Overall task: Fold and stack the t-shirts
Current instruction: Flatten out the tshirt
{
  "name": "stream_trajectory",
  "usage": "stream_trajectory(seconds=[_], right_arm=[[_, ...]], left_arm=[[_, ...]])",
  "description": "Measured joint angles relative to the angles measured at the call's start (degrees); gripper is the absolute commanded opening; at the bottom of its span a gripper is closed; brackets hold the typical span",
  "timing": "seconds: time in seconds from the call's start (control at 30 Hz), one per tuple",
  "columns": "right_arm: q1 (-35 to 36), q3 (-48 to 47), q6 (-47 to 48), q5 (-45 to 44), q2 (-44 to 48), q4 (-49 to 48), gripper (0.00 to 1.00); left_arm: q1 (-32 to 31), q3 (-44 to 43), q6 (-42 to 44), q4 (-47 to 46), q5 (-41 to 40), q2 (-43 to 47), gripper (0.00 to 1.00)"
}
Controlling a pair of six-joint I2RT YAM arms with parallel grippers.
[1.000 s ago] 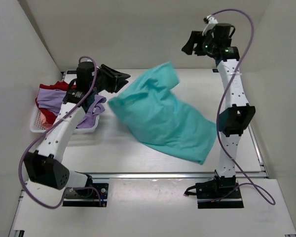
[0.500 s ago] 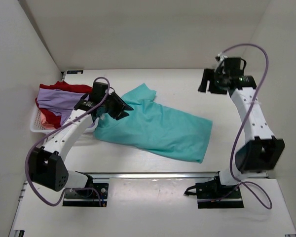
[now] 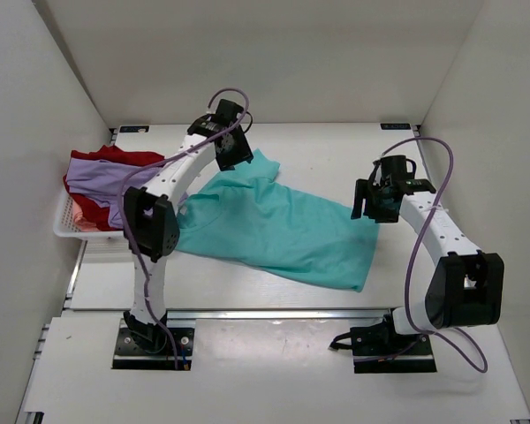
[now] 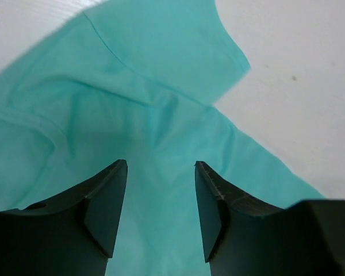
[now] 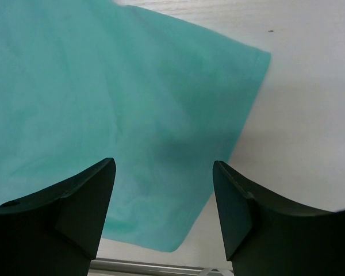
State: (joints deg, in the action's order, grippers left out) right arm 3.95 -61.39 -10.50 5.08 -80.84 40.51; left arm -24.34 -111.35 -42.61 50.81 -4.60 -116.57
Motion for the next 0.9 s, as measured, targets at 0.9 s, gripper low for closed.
stream_trajectory(seconds=[0.9], right_arm=[[1.57, 5.42, -7.93, -7.58, -9.55, -2.14, 0.67]], left_arm=[[3.76, -24.98, 9.01, 12.55, -14.43, -30.91, 0.44]])
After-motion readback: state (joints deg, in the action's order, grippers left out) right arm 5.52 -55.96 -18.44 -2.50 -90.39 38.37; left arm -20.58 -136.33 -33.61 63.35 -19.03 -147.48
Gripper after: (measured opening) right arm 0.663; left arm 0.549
